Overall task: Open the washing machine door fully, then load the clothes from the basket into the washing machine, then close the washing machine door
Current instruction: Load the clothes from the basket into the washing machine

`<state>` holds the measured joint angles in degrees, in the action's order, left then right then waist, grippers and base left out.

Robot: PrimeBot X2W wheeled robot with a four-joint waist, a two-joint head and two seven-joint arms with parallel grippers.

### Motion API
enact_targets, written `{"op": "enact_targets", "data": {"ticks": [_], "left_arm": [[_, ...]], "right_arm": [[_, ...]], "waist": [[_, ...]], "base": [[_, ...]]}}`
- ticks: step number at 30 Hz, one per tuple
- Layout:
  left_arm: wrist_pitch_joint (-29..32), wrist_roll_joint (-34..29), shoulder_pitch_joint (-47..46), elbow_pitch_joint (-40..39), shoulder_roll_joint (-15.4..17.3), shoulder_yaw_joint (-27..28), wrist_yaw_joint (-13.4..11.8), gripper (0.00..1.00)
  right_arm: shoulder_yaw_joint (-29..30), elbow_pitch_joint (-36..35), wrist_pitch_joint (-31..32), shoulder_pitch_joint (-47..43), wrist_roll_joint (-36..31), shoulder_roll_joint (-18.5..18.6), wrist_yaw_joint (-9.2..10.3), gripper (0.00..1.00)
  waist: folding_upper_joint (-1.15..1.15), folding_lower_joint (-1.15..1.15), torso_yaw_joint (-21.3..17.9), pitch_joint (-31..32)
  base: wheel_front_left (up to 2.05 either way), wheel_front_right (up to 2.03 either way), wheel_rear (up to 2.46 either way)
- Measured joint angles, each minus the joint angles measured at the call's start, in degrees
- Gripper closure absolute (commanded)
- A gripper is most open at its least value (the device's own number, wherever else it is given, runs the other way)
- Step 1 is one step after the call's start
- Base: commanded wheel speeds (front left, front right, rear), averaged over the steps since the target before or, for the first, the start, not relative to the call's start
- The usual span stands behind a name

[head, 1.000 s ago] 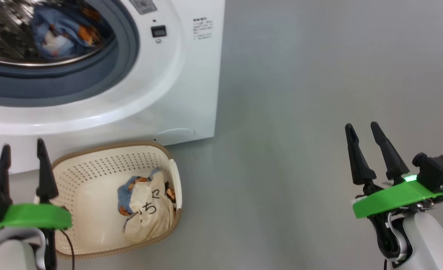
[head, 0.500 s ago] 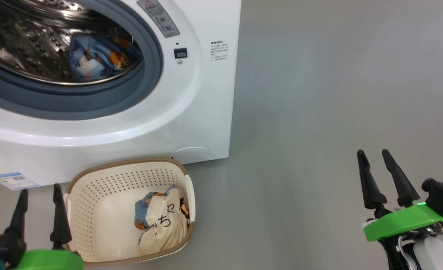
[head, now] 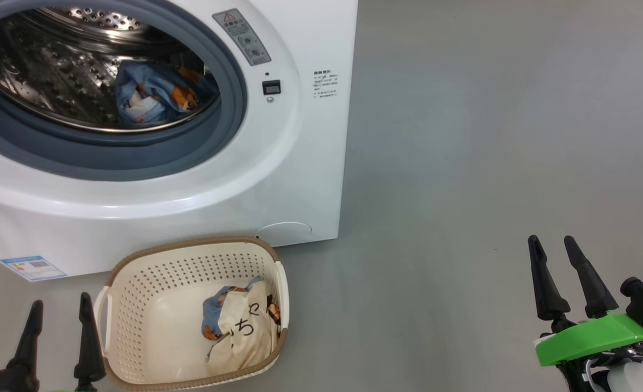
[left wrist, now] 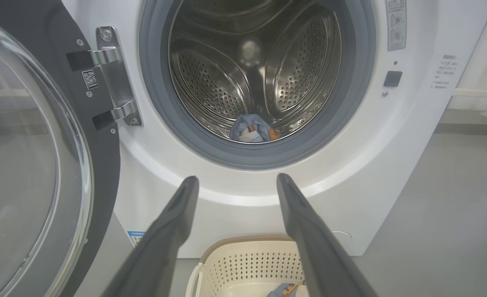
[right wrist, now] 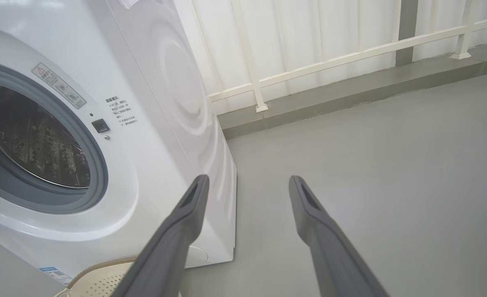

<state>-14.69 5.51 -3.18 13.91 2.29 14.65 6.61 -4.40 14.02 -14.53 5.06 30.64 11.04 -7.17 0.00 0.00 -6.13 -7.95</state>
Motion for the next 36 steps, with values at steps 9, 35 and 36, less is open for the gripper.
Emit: {"op": "enact_targets", "data": {"ticks": [9, 35, 36], "left_arm": [[0.0, 0.0, 0.0, -0.34, -0.07, 0.08, 0.0, 0.0], [0.02, 1.59, -10.2, 12.57, 0.75, -4.92, 0.68, 0.0], [0.01, 1.59, -11.13, 13.46, 1.01, -4.99, 0.68, 0.0]], "right_arm": [[-0.02, -0.43, 0.0, 0.01, -0.01, -0.03, 0.0, 0.0], [-1.24, -1.64, -0.01, 6.32, -0.01, -2.69, 0.0, 0.0], [-1.29, -1.74, 0.0, 6.98, -0.01, -2.89, 0.0, 0.0]], "waist": [[0.0, 0.0, -0.36, -0.18], [0.0, 0.01, -1.55, -10.36], [0.0, 0.01, -1.68, -11.15]], "base": [[0.0, 0.0, 0.0], [0.0, 0.0, 0.0], [0.0, 0.0, 0.0]]}}
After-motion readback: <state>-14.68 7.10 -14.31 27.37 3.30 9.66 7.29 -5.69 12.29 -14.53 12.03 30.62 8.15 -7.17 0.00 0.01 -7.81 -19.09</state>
